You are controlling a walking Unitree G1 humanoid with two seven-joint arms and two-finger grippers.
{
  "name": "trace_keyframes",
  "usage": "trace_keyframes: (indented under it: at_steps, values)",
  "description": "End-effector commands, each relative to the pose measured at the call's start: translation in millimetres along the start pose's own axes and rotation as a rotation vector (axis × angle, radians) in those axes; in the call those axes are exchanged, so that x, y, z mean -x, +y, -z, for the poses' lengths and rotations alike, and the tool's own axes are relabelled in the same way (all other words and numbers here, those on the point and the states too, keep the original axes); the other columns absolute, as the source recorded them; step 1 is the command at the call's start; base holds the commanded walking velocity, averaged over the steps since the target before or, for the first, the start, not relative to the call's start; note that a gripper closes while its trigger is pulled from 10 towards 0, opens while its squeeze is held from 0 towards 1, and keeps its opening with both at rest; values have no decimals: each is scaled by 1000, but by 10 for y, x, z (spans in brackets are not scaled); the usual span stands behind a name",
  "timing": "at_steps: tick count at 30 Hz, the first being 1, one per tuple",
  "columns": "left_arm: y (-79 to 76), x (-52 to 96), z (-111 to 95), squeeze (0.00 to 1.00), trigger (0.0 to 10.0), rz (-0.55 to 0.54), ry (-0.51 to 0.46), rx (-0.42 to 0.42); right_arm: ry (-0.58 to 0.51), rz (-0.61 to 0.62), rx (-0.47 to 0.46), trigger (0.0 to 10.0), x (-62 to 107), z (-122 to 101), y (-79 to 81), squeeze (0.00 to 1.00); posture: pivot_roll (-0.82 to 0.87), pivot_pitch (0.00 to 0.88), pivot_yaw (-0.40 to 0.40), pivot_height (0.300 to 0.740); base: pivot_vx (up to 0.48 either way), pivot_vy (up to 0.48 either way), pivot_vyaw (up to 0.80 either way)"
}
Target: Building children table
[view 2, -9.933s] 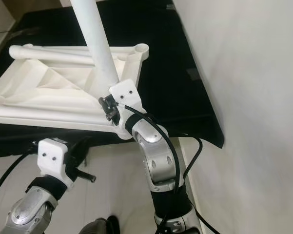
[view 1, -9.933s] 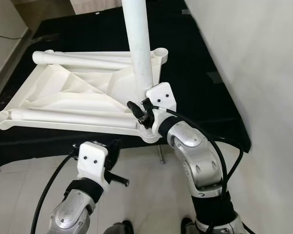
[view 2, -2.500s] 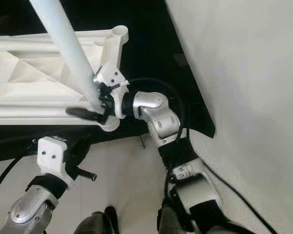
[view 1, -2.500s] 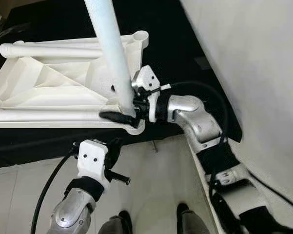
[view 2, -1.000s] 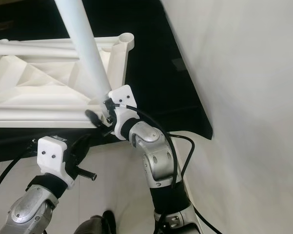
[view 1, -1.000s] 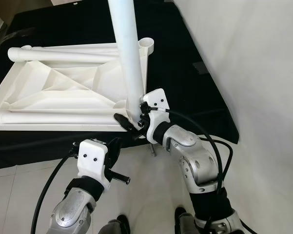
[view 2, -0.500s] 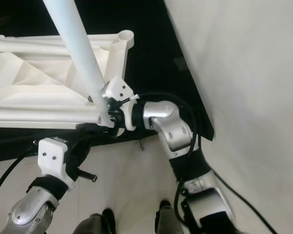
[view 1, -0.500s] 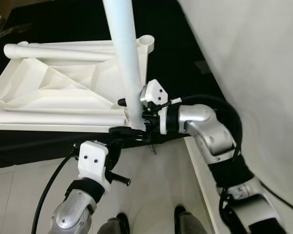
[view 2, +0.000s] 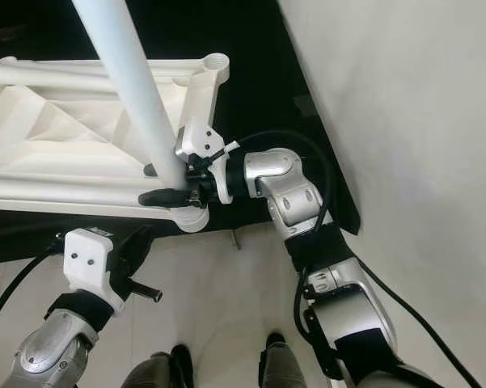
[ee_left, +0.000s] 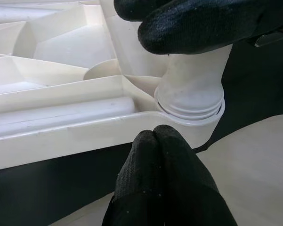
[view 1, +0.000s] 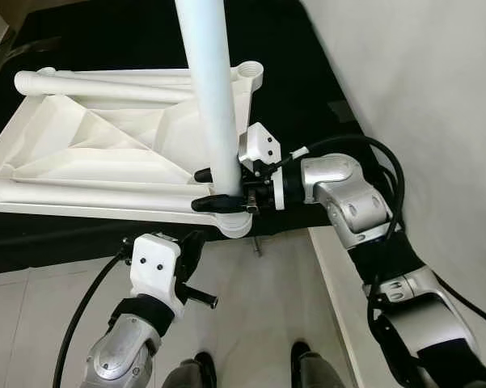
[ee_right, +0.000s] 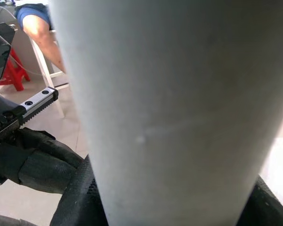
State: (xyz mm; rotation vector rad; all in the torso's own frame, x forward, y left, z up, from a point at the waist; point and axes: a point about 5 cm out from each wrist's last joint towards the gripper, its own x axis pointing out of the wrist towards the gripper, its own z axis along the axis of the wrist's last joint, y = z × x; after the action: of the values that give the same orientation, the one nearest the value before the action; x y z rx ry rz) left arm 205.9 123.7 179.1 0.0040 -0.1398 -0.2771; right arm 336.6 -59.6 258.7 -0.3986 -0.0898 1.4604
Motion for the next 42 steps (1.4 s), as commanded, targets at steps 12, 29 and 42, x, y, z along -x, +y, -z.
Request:
trace_keyframes:
  at_steps: [12,29,42]
  values:
    - [54,29,27,0,10000,-11,22,-6,170,800,-334,0,-168,523,472,0,33,323,94,740,0,0,0]
    - [58,11,25,0,10000,-14,21,-11,-140,531,-345,10000,-585,117,361,1000,39,323,86,740,0,0,0]
    - [36,22,8,0,10000,-17,17,-4,-77,-5,-27,10000,-356,-99,288,0,49,331,82,740,0,0,0]
